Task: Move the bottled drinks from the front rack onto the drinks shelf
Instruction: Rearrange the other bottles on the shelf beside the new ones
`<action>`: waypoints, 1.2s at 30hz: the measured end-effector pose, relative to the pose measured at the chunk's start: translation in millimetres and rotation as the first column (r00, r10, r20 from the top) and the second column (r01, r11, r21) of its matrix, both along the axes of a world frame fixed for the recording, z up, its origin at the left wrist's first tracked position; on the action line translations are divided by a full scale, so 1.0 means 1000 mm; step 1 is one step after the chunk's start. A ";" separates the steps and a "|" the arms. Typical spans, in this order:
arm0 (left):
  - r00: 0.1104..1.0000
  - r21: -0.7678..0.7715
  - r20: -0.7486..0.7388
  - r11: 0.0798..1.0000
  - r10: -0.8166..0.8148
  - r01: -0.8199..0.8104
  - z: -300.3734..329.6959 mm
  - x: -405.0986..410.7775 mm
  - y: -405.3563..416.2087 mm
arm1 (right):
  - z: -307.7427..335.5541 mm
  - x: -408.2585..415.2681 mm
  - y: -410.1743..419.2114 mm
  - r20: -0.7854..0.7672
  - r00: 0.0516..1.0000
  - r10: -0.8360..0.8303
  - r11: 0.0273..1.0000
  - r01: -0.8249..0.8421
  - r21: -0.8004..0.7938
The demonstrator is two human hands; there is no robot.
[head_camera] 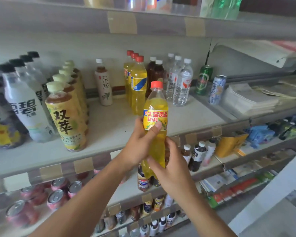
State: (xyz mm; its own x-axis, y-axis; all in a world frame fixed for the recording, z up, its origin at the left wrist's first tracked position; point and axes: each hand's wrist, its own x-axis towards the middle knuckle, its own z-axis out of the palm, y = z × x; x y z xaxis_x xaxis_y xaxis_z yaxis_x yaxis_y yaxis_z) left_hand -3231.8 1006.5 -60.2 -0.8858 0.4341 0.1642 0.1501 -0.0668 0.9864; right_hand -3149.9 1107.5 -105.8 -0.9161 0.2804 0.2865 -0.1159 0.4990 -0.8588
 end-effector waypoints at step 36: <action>0.776 -0.514 -0.513 0.593 0.367 -0.620 -0.037 -0.114 -0.011 | 0.032 -0.173 0.035 -0.122 0.982 -0.147 0.976 0.164 0.143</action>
